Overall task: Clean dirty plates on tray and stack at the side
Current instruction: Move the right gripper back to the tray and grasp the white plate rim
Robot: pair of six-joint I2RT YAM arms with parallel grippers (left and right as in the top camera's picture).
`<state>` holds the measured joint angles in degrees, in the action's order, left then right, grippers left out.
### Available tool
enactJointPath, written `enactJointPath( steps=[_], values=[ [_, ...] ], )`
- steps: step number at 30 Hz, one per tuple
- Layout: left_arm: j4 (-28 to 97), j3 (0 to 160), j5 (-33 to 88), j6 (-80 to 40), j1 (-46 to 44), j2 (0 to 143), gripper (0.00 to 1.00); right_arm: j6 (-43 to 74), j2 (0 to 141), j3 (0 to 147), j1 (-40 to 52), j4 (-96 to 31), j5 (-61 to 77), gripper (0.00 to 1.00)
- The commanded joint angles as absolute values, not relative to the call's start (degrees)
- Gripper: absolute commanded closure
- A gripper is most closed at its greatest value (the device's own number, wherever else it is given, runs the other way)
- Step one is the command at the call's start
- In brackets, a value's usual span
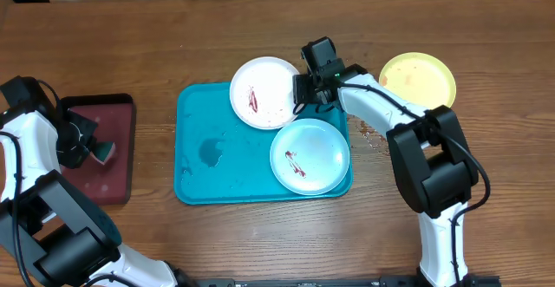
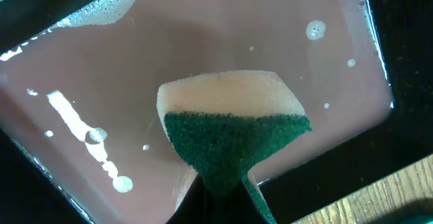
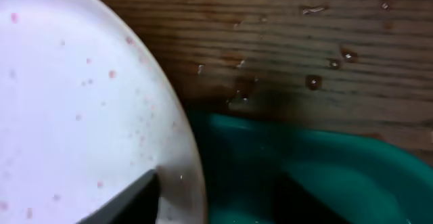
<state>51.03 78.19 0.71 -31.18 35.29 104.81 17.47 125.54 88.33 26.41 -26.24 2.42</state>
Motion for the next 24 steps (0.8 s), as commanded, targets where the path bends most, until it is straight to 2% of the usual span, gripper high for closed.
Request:
enactJointPath(
  steps=[1,9,16,24],
  values=[
    [50.89,77.97,1.13,-30.22,35.55,105.3,0.96,18.52,125.56,88.18,27.09,-25.45,3.77,0.62],
    [50.89,77.97,1.13,-30.22,35.55,105.32,0.96,19.99,125.54,88.23,29.71,-25.61,5.98,0.88],
    [50.43,77.97,2.59,-28.36,34.94,105.32,0.96,21.98,125.54,88.25,33.61,-25.65,14.31,0.95],
    [48.51,77.97,8.84,-21.82,32.51,105.32,0.96,25.21,125.54,88.25,39.31,-28.67,14.63,0.96]
  ],
)
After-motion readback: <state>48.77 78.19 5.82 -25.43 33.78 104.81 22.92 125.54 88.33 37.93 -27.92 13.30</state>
